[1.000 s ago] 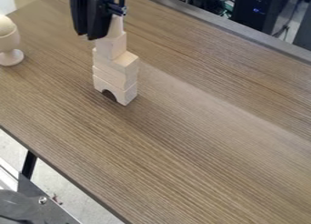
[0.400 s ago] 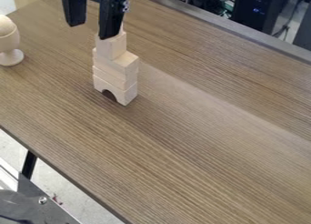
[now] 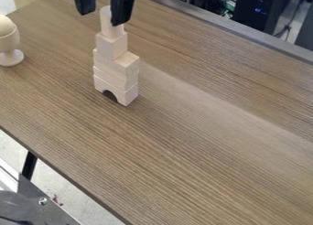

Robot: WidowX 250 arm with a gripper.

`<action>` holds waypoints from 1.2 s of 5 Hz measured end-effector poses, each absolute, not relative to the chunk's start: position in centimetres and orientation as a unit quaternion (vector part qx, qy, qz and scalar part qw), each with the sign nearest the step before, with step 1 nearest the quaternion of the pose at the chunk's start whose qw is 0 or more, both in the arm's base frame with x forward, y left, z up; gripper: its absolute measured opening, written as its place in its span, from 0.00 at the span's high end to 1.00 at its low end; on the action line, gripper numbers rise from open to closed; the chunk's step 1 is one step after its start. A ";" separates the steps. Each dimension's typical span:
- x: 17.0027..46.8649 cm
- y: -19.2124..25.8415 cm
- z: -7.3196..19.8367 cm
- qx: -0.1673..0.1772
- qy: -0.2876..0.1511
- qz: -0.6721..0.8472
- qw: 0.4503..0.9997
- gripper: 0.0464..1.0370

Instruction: Take the cylinder off of the tower and put it on the left side of the table

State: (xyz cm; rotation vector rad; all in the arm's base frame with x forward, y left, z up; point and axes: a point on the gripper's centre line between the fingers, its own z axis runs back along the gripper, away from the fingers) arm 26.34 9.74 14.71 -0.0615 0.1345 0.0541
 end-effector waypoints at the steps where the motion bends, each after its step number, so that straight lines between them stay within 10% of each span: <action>1: 26.7 9.6 14.5 -0.036 0.062 0.034 0.997 0.36; 2: 26.9 9.8 14.4 -0.029 0.057 0.042 0.997 0.54; 6: 32.6 16.3 18.6 -0.061 -0.013 0.169 0.984 0.54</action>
